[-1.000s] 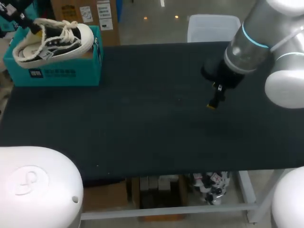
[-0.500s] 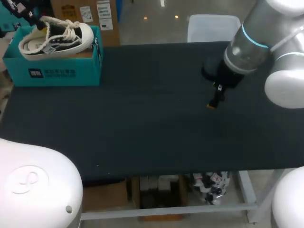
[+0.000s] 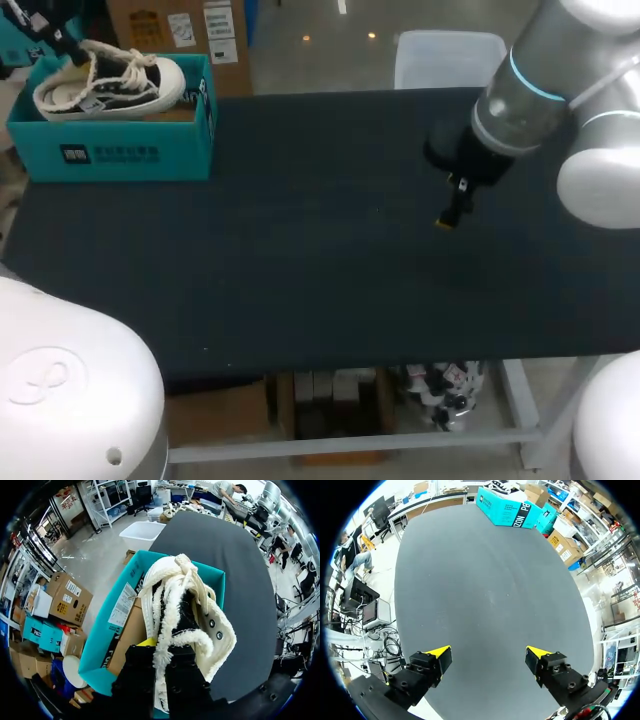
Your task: Open the shoe tongue, take the insole out of the shoe, put the insole back into the shoe, and pack the shoe into the shoebox
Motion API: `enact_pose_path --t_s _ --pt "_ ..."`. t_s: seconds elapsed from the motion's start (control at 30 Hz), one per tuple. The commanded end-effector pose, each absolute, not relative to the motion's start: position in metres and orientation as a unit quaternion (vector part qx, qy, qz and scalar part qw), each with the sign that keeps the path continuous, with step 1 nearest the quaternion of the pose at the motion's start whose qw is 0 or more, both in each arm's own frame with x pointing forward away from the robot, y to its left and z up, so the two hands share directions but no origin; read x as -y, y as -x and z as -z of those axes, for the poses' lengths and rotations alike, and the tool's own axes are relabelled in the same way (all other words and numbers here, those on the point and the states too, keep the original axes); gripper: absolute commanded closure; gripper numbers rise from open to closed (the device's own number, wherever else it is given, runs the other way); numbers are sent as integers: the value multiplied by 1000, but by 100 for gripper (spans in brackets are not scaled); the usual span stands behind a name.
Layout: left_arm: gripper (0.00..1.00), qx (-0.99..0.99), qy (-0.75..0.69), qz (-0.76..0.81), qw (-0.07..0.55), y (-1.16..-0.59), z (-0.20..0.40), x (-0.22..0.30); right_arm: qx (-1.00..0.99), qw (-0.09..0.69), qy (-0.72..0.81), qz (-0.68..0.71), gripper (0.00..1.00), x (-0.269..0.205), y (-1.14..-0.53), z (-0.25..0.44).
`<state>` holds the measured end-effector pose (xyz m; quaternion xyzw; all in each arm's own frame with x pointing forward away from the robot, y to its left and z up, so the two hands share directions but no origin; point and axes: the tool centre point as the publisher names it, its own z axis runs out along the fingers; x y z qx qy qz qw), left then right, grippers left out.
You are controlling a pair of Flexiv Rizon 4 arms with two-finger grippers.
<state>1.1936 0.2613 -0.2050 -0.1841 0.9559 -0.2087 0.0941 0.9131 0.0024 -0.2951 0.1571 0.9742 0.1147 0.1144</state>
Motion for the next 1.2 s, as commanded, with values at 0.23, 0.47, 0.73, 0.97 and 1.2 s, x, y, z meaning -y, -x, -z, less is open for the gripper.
enact_pose_path --t_s 0.23,0.47,0.73,0.97,1.2 --pt "100 -960 125 240 -76 -1232 244 -271 -974 115 -157 -113 0 -2 -912 295" --pt "0 -959 127 236 -93 -1243 266 -259 -974 115 -157 -113 0 -2 -912 295" --pt "0 -955 107 271 -56 -1228 221 -219 -974 115 -157 -113 0 -2 -912 295" --pt "0 -962 67 260 -39 -1184 166 -160 -974 115 -157 -113 0 -2 -912 295" --pt "0 -979 59 186 -49 -1145 155 -92 -974 115 -157 -113 0 -2 -912 295"
